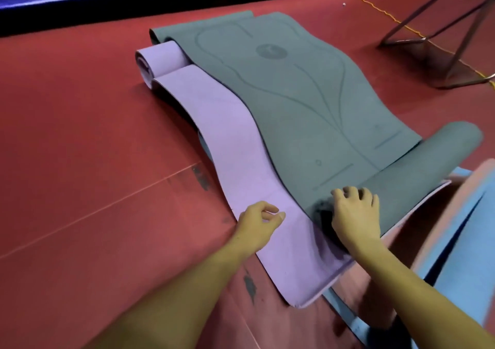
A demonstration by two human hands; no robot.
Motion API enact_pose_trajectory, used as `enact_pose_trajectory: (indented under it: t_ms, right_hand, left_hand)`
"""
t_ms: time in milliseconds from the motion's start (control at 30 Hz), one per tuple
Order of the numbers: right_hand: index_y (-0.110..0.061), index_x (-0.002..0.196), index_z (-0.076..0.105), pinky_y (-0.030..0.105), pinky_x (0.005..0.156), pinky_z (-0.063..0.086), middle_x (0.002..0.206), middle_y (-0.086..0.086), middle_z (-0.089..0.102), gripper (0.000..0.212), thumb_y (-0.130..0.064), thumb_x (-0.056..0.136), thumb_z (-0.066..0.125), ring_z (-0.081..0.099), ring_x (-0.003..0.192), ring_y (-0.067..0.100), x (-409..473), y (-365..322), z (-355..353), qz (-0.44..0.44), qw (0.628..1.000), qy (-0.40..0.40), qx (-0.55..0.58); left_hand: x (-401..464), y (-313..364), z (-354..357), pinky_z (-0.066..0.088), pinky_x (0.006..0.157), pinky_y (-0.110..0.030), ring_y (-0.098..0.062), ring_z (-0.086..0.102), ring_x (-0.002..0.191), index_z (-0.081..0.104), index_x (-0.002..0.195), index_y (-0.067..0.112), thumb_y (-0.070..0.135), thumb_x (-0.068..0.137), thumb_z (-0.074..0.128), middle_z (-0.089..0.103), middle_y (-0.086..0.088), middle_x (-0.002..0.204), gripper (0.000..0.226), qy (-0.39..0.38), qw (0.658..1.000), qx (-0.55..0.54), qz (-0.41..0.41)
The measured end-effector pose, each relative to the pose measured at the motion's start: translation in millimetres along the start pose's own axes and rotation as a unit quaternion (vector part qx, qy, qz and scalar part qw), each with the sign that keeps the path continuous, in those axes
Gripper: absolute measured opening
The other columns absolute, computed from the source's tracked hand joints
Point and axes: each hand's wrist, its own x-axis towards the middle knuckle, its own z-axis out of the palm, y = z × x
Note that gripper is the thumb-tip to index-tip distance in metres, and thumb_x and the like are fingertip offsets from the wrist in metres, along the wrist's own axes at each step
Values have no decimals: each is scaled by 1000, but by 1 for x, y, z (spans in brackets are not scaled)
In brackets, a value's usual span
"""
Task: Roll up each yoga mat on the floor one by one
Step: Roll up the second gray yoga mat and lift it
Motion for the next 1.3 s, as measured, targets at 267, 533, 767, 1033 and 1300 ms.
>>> enact_pose_trajectory:
  t_ms: [267,533,767,1033,1300]
  right_hand:
    - [-16,153,47,53,83,54,131,14,52,68,-7,88,65,52,105,42,-21,-16,-38,34,975,124,184]
    - [-24,157,40,52,101,50,144,11,43,78,-26,88,74,44,128,38,-29,-10,-36,75,942,109,307]
    - [-41,156,40,53,99,45,153,10,39,105,-99,70,54,42,133,38,-29,-7,-42,104,974,73,186]
    - [-42,104,67,48,104,35,140,-5,56,70,-94,80,26,41,132,28,-9,-28,-100,20,983,3,181]
    - [-25,140,48,50,92,51,139,8,51,70,-76,92,52,61,121,36,23,-68,-109,-46,980,-77,177]
  left_hand:
    - [40,32,57,47,112,-41,-25,50,141,12,165,15,36,89,83,42,-13,159,106,-13,986,-144,-83]
    - [91,34,97,43,52,-22,-15,54,64,68,89,16,16,93,77,69,-2,81,11,68,959,-260,-94]
    - [84,47,87,47,60,-42,-22,51,65,51,87,20,17,94,58,57,-8,69,10,97,975,-199,-13]
    - [37,28,-56,43,60,-28,-15,52,61,55,82,15,-3,95,59,61,-1,67,23,244,966,-63,65]
    - [-77,-49,-190,52,63,-28,-20,65,70,67,99,15,0,100,64,77,-11,77,16,203,978,-43,26]
